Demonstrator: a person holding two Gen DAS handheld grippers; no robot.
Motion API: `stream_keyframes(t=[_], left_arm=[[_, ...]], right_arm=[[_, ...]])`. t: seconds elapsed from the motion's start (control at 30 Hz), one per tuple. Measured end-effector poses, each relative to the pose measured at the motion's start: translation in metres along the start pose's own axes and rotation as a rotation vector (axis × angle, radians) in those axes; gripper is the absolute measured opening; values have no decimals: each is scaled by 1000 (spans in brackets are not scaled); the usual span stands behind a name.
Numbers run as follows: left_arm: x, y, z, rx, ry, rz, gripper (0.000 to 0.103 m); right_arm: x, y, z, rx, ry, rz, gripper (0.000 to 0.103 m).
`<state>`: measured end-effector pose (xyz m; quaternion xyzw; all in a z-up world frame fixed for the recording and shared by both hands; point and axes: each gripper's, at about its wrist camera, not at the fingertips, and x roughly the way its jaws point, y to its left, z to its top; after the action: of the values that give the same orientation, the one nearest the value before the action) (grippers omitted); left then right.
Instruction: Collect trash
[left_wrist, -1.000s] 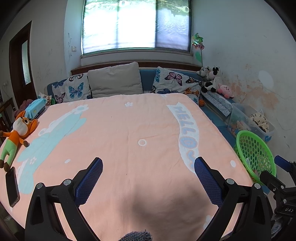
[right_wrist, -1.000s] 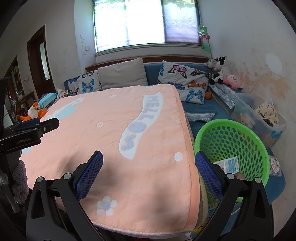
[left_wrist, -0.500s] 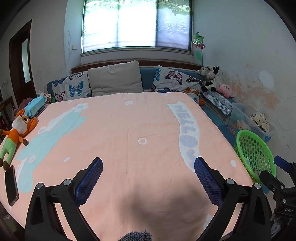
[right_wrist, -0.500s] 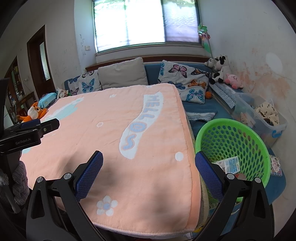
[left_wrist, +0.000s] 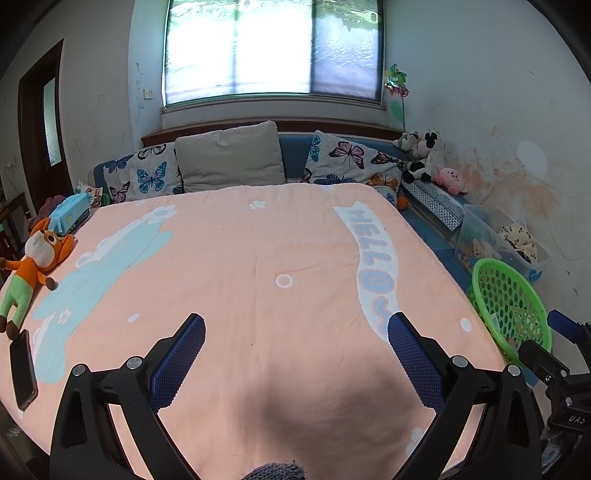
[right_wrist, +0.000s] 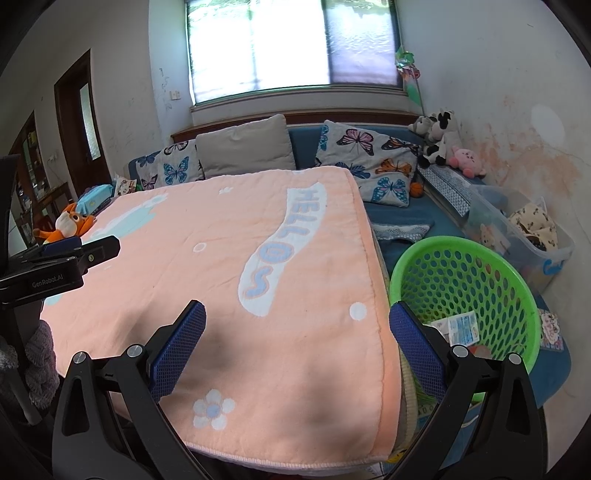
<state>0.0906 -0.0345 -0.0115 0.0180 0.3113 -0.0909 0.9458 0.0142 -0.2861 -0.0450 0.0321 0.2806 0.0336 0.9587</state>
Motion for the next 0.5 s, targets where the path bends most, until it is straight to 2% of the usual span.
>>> stream_keyframes(t=[0.5], left_arm=[[-3,1,0,-1,-11,12,96]], right_arm=[[1,0,-1,1,3,4,99]])
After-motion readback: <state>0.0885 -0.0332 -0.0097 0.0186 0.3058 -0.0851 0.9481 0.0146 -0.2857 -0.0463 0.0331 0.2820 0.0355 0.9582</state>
